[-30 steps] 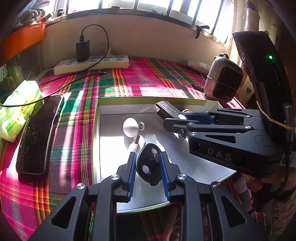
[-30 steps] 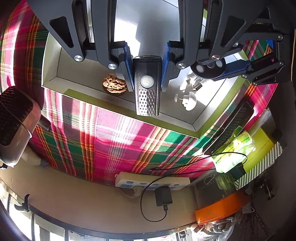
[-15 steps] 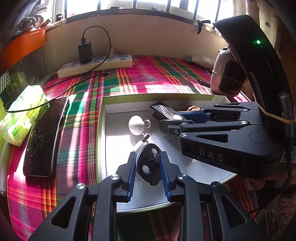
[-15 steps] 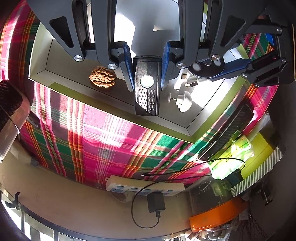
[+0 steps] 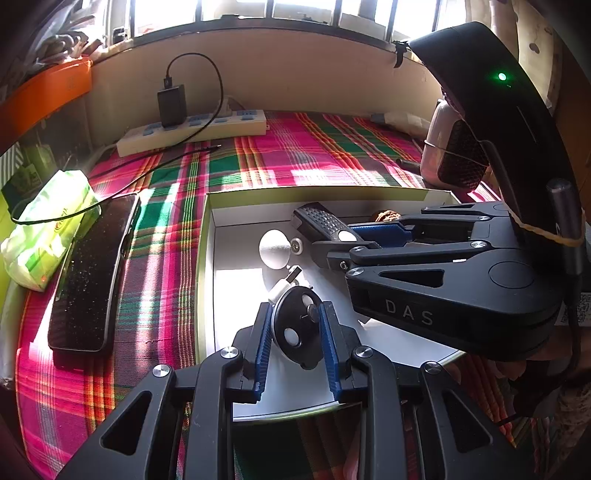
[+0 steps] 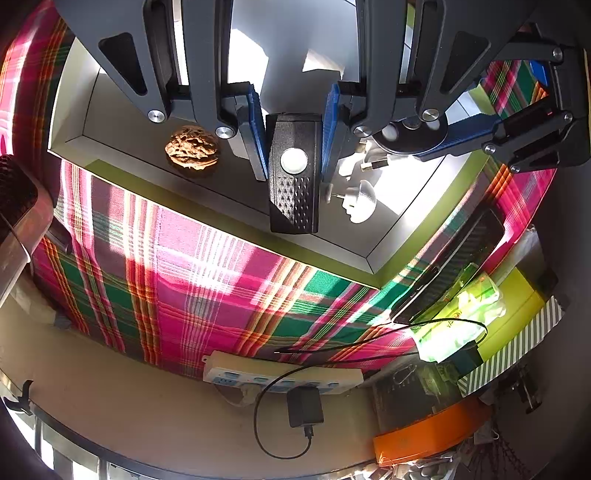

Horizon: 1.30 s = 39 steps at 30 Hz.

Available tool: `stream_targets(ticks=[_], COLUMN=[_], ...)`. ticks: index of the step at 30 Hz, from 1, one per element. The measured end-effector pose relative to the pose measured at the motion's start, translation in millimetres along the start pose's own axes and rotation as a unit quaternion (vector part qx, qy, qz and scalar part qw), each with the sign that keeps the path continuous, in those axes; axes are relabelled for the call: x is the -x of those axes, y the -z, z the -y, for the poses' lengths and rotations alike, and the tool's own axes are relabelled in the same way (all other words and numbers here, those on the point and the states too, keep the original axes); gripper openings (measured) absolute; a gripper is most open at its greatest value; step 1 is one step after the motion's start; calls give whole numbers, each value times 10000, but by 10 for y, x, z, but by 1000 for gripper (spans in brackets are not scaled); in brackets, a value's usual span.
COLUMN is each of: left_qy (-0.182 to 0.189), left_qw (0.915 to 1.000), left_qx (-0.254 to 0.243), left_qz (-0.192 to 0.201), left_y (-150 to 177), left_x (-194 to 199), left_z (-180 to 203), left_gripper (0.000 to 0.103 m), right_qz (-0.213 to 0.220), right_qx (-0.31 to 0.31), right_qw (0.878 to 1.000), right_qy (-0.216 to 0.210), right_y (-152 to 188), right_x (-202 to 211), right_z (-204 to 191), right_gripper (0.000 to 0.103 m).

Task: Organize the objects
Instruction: 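Lower the key fob with left tool while right tool lowers the remote into the box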

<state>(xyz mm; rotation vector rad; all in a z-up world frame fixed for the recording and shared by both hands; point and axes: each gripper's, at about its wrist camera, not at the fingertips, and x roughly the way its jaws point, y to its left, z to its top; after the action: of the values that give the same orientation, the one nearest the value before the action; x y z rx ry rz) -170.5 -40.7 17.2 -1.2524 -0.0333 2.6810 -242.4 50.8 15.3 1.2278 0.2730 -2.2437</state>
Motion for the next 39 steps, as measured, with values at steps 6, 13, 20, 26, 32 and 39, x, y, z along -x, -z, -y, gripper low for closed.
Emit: stream_targets(ticks=[6, 13, 20, 26, 32, 39], left_qy=[1, 0, -49, -72, -41, -53], left_qw=[10000, 10000, 10000, 9999, 10000, 10000], left_qx=[5, 0, -62, -89, -60, -19], left_qz=[-2, -1, -19, -28, -13, 8], left_y=[-2, 0, 5, -2, 4, 25], left_x=[0, 2, -5, -9, 1, 39], left_z=[0, 5, 19, 37, 48, 54], left_gripper=[24, 24, 26, 27, 29, 33], right_qz=[-6, -8, 0, 0, 20, 107], right_qx=[8, 12, 9, 12, -46, -155], right_qw=[10000, 10000, 10000, 10000, 10000, 9998], right_qy=[15, 17, 2, 14, 33, 58], right_y=[-3, -3, 0, -2, 11, 51], right_x=[-9, -14, -15, -13, 9, 97], right_z=[-13, -19, -20, -17, -12, 4], right_gripper=[28, 28, 29, 35, 42, 42])
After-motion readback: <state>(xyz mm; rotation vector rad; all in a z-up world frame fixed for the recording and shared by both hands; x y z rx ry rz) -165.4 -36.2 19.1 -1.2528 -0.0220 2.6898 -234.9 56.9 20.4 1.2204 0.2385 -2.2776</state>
